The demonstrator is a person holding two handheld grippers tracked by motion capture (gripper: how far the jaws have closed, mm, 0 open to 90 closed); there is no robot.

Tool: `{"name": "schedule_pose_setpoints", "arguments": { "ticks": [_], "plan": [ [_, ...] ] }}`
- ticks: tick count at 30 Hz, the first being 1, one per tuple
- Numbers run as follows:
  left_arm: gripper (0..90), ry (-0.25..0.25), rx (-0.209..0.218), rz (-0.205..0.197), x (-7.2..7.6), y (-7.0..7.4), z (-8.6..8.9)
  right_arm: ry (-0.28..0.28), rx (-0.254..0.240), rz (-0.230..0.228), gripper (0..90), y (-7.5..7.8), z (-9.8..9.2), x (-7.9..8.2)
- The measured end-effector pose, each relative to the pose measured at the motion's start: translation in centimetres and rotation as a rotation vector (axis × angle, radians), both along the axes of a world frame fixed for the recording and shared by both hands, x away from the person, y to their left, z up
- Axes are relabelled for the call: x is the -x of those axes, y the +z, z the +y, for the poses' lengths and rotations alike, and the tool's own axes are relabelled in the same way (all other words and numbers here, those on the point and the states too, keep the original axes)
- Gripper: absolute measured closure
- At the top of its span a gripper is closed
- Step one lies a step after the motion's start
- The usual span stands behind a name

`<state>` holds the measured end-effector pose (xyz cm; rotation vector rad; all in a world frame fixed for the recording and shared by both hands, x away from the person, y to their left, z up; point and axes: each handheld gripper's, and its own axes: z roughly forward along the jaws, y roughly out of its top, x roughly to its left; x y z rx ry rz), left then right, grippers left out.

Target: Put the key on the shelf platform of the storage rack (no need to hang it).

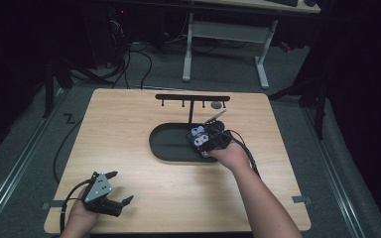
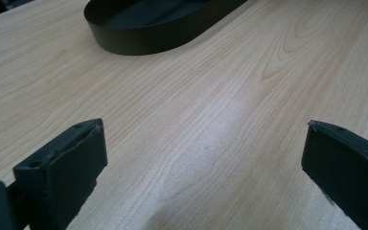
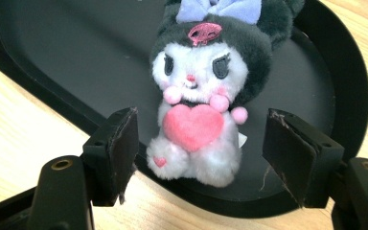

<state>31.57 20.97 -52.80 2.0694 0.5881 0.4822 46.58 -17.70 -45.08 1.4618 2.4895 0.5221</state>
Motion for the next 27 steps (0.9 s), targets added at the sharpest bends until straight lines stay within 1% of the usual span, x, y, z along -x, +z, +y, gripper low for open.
{"name": "schedule_pose_setpoints", "arguments": {
  "ticks": [2,3,4,7,14,15,16,17,18,20,21,22,23,24,26,27],
  "plan": [
    [2.5,-0.001,-0.005,-0.001,0.0,-0.1,-0.1,0.005,0.004,-0.005,28.7,0.1,-0.1,0.1],
    [3.1,0.002,-0.007,-0.003,0.0,-0.1,-0.2,-0.001,0.002,-0.004,28.8,0.1,0.0,0.3],
    [3.5,0.004,-0.008,-0.002,0.0,-0.1,-0.2,0.010,0.011,-0.015,28.8,0.2,-0.1,0.5],
    [3.5,0.005,-0.007,-0.002,0.0,-0.1,-0.1,0.014,0.017,-0.021,29.5,0.2,-0.2,0.7],
    [3.9,-0.001,-0.016,0.000,0.0,-0.1,-0.2,0.008,-0.022,-0.044,30.9,0.2,-1.1,1.5],
    [3.9,-0.001,-0.018,-0.001,0.0,-0.1,-0.2,0.008,-0.017,-0.040,30.9,0.2,-1.2,1.7],
    [3.9,0.001,-0.018,-0.003,0.1,-0.1,-0.2,0.012,-0.022,-0.052,32.9,0.2,-1.3,2.0],
    [3.9,0.001,-0.018,-0.003,0.1,-0.1,-0.2,0.012,-0.022,-0.052,32.9,0.2,-1.3,2.0],
    [3.9,0.001,-0.018,-0.002,0.1,-0.1,-0.2,0.000,-0.042,-0.048,35.2,0.2,-1.5,2.4],
    [3.9,0.002,-0.018,-0.002,0.1,-0.1,-0.1,0.000,-0.048,-0.052,35.7,0.0,-1.7,2.8],
    [3.9,0.004,-0.019,-0.002,0.2,-0.1,-0.1,0.011,-0.043,-0.058,35.6,0.0,-1.8,3.0],
    [3.9,0.006,-0.017,-0.002,0.1,-0.1,-0.1,0.011,-0.043,-0.058,35.6,0.0,-1.8,3.0],
    [3.9,0.006,-0.015,-0.001,0.1,-0.1,-0.1,0.006,-0.049,-0.073,35.8,-0.1,-2.0,3.4],
    [3.9,0.007,-0.018,0.000,0.1,-0.1,-0.1,0.006,-0.049,-0.073,35.8,-0.1,-2.0,3.4],
    [3.9,0.004,-0.025,-0.001,0.2,-0.1,-0.2,0.004,-0.059,-0.084,36.0,-0.1,-2.4,4.2],
    [3.9,0.003,-0.022,-0.002,0.2,-0.1,-0.2,0.004,-0.059,-0.084,36.0,-0.1,-2.4,4.2]
  ]
}}
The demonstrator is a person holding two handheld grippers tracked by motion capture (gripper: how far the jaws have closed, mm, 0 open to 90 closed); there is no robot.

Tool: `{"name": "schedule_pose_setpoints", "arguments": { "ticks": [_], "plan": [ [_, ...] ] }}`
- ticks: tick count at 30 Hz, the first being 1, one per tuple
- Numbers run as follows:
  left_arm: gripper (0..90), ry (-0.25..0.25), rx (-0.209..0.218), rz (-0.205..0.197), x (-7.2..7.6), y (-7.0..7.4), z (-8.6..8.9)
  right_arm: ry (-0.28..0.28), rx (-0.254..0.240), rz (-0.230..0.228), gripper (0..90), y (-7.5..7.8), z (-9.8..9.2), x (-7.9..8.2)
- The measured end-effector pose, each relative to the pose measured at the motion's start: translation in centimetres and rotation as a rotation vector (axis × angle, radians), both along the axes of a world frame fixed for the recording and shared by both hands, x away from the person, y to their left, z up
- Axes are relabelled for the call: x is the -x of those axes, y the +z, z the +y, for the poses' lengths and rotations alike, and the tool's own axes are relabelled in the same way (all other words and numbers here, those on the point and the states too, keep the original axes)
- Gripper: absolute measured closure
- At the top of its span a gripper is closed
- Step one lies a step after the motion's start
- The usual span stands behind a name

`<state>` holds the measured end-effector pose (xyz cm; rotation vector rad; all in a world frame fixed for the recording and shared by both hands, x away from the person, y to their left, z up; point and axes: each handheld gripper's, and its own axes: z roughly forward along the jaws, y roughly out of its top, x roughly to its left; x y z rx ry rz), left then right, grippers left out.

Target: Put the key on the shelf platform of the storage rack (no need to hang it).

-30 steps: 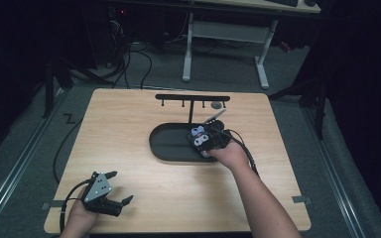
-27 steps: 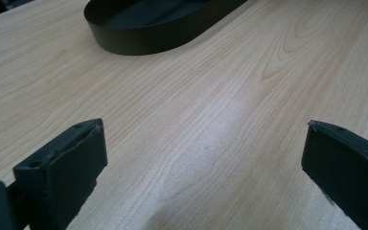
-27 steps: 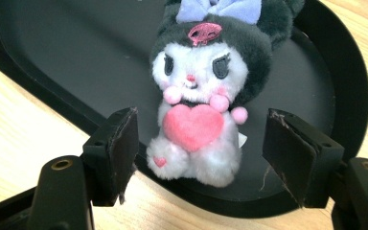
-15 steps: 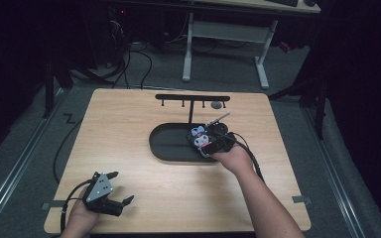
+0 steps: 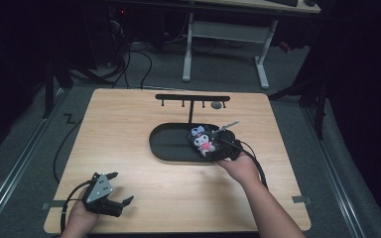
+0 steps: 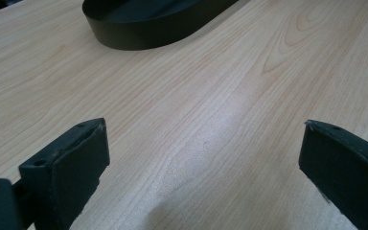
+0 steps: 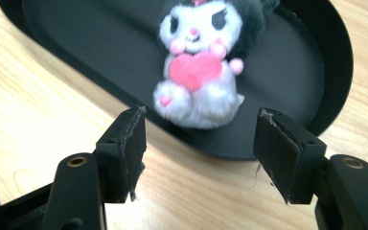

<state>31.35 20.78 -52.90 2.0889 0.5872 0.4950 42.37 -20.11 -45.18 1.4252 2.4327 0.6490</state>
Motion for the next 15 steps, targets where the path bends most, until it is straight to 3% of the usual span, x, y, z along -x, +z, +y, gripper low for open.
{"name": "schedule_pose_setpoints", "arguments": {
  "ticks": [11,14,15],
  "plan": [
    [3.9,-0.008,-0.004,-0.004,-0.1,0.0,-0.4,-0.018,-0.045,-0.073,30.9,-1.4,-1.9,2.3],
    [3.9,-0.007,-0.005,-0.004,-0.2,0.0,-0.4,-0.018,-0.065,-0.132,26.4,-1.8,-2.6,3.3],
    [3.9,-0.004,0.003,-0.007,-0.2,0.1,-0.4,-0.018,-0.065,-0.132,26.4,-1.8,-2.6,3.3]
  ]
}}
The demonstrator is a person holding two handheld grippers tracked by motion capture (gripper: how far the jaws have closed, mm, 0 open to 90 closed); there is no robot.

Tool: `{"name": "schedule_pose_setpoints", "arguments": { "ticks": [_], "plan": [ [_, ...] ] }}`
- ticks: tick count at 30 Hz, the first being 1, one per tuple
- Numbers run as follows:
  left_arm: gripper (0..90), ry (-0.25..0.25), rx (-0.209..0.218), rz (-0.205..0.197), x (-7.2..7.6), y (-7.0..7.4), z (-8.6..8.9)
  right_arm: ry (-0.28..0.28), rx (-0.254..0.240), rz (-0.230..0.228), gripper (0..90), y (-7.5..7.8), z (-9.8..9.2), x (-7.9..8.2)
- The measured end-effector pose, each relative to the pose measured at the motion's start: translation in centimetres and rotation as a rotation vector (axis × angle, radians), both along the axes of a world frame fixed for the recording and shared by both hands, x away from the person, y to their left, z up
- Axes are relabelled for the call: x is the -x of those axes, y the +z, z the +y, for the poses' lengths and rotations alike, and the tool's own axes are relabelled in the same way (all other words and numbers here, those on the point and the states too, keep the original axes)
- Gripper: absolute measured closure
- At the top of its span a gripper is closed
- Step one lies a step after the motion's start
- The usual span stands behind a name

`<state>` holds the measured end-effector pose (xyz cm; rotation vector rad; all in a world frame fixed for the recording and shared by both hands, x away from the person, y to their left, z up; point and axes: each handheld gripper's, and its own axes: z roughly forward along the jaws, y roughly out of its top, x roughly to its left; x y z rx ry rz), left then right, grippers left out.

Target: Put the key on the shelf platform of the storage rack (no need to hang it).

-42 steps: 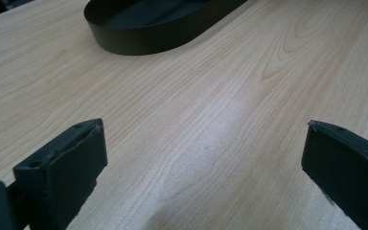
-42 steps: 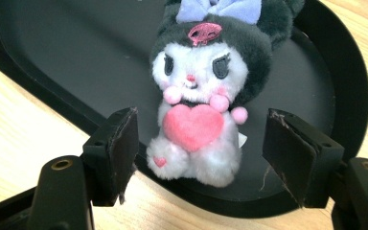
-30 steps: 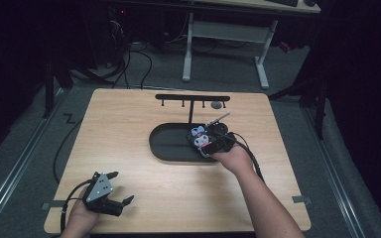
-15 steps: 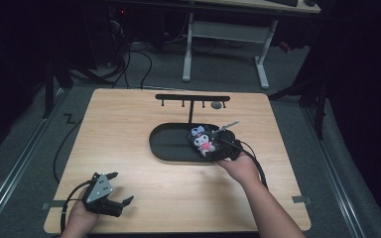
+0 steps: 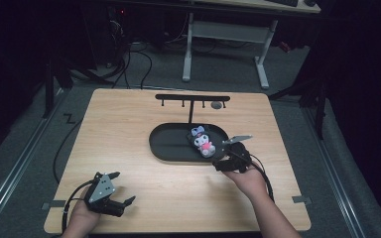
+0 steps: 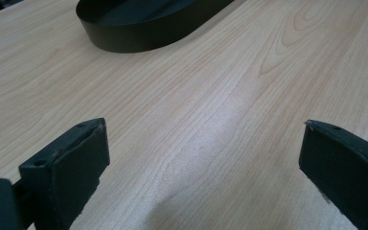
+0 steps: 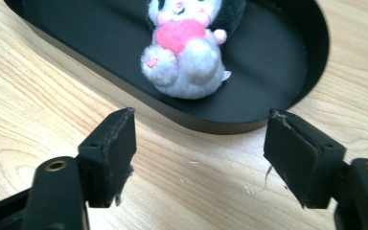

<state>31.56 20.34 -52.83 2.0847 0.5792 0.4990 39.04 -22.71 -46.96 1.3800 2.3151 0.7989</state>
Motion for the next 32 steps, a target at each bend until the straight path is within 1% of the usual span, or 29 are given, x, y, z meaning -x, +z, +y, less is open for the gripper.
{"name": "schedule_pose_setpoints", "arguments": {
  "ticks": [1,2,3,4,5,8,9,12,13,14,15,16,17,18,19,20,21,22,23,25,26,27,28,32],
  "plan": [
    [3.9,0.000,0.003,0.000,0.0,0.0,0.0,0.001,-0.002,-0.023,26.1,-0.1,-0.1,0.3],
    [3.9,-0.002,0.002,0.000,0.0,0.0,-0.1,-0.013,-0.017,-0.049,24.2,-0.5,-0.3,1.1],
    [3.9,-0.007,-0.009,0.000,0.0,-0.1,-0.1,-0.013,-0.017,-0.049,24.2,-0.5,-0.3,1.1],
    [3.9,-0.010,-0.021,0.001,0.1,-0.1,-0.2,-0.014,-0.029,-0.057,23.6,-0.7,-0.4,1.6],
    [3.9,-0.010,-0.025,0.000,0.1,-0.1,-0.2,-0.017,-0.043,-0.069,23.5,-1.0,-0.5,2.1],
    [3.9,-0.004,-0.010,-0.002,0.2,0.0,-0.1,-0.024,-0.079,-0.106,22.1,-1.7,-0.9,3.6],
    [3.9,-0.006,-0.008,-0.002,0.2,0.0,-0.2,-0.034,-0.100,-0.121,21.2,-2.2,-1.1,4.6],
    [3.9,-0.005,-0.021,0.003,0.2,-0.1,-0.1,-0.042,-0.114,-0.163,18.4,-3.0,-1.4,6.3],
    [3.9,-0.005,-0.021,0.003,0.2,-0.1,-0.1,-0.042,-0.114,-0.163,18.4,-3.0,-1.4,6.3],
    [3.9,-0.001,-0.019,0.000,0.3,-0.1,0.0,-0.044,-0.121,-0.177,17.4,-3.2,-1.6,6.9],
    [3.9,0.004,-0.014,-0.004,0.3,0.0,0.0,-0.053,-0.129,-0.198,14.7,-3.5,-1.8,7.6],
    [3.9,0.011,-0.011,-0.015,0.4,0.0,0.2,-0.106,-0.128,-0.282,12.1,-4.2,-2.5,9.3],
    [3.8,0.011,-0.011,-0.015,0.4,0.0,0.2,-0.142,-0.145,-0.301,12.1,-4.4,-3.1,10.0],
    [3.8,0.014,-0.009,-0.016,0.5,0.1,0.2,-0.142,-0.145,-0.301,12.1,-4.4,-3.1,10.0],
    [3.8,0.013,-0.006,-0.015,0.6,0.1,0.2,-0.147,-0.163,-0.288,11.5,-4.3,-3.4,10.2],
    [3.8,0.006,-0.001,-0.012,0.6,0.1,0.2,-0.132,-0.145,-0.305,11.6,-4.1,-3.6,10.3],
    [3.8,0.002,-0.006,-0.012,0.6,0.1,0.1,-0.134,-0.134,-0.327,11.8,-4.1,-3.8,10.3],
    [3.8,0.001,-0.015,-0.012,0.6,0.1,0.0,-0.168,-0.168,-0.306,11.8,-4.2,-4.4,10.1],
    [3.8,0.002,-0.019,-0.013,0.6,0.1,-0.1,-0.173,-0.185,-0.299,11.8,-4.3,-4.5,10.1],
    [3.8,0.000,-0.013,-0.011,0.6,0.1,-0.1,-0.164,-0.185,-0.300,11.8,-4.4,-4.4,10.0],
    [3.8,0.000,-0.014,-0.012,0.6,0.1,-0.1,-0.154,-0.173,-0.298,11.8,-4.5,-4.3,10.0],
    [3.8,-0.001,-0.019,-0.013,0.6,0.1,-0.1,-0.149,-0.167,-0.288,11.7,-4.6,-4.2,10.0],
    [3.9,0.000,-0.016,-0.009,0.5,0.0,0.0,-0.150,-0.165,-0.282,11.6,-4.8,-4.2,9.8],
    [3.9,0.000,-0.007,-0.012,0.2,0.0,-0.1,-0.162,-0.167,-0.287,11.6,-4.9,-4.2,9.7]
  ]
}}
